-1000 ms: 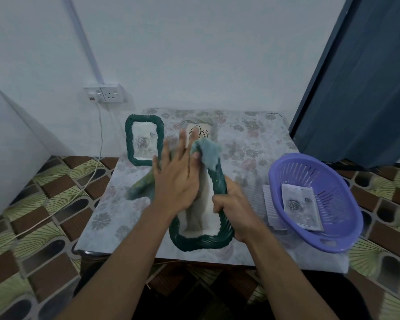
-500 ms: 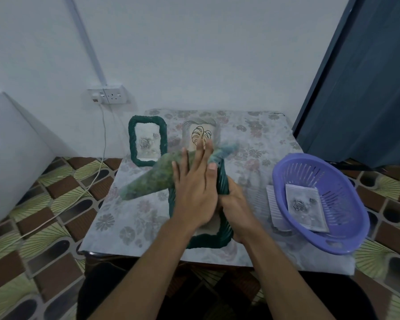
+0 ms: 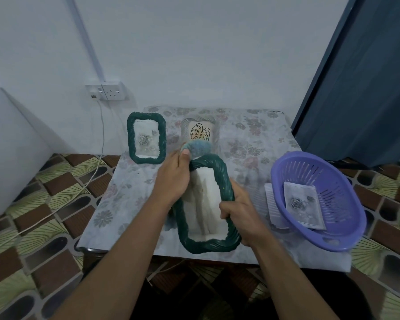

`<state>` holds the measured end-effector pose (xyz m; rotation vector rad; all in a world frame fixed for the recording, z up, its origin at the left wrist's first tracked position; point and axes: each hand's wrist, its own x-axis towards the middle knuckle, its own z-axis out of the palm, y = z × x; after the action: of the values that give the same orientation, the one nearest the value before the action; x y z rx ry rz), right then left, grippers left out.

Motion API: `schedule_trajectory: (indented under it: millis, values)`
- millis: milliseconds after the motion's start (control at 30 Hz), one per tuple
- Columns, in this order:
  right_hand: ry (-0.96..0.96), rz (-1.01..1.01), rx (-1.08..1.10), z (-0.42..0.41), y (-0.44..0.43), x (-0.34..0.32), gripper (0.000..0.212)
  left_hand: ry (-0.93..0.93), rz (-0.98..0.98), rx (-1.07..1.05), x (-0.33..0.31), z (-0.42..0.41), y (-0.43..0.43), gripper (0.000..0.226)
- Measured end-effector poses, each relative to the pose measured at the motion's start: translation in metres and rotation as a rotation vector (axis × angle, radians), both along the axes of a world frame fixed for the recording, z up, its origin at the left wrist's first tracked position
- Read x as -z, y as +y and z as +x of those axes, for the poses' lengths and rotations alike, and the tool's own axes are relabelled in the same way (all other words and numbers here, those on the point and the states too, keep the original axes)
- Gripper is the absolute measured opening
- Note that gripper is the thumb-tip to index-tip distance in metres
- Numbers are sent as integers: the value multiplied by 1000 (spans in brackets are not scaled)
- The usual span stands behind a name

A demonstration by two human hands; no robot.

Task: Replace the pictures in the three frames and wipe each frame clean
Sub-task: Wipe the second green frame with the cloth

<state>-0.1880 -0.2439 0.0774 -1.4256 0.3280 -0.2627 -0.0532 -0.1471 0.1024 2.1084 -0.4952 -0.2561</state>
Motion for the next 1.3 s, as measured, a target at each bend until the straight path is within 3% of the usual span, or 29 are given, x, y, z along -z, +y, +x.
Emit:
schedule_trajectory:
  millis: [233,433,567,733,867,967,1067,1167,1233,1300]
  values:
    - [69,100,88,-3,-12,8,34,291,-197,-234,10,7,19,66]
    - [65,219,180,0,-17,15,49,435,-318,-224,12,15,29,37]
    - [57,270,197,0,-19,15,55,329,-360,-207,12,23,43,15]
    - [48,311,254,-2,-24,16,52,80,-107,-196,4,24,55,49]
    - [93,271,303,-1,-25,18,44,-199,57,-255,-17,15,56,53]
    - [106,258,296,-1,-25,18,32,-274,1,-261,-33,6,52,55]
    - [117,229,265,0,-23,17,32,-83,-248,-279,-41,2,47,56]
    - [106,237,244,0,-21,17,31,274,-641,-66,-48,-7,40,41]
    - [93,255,232,0,-19,17,34,247,-563,201,-48,-15,40,42]
    - [70,285,223,0,-18,13,42,78,-344,297,-40,-12,40,41]
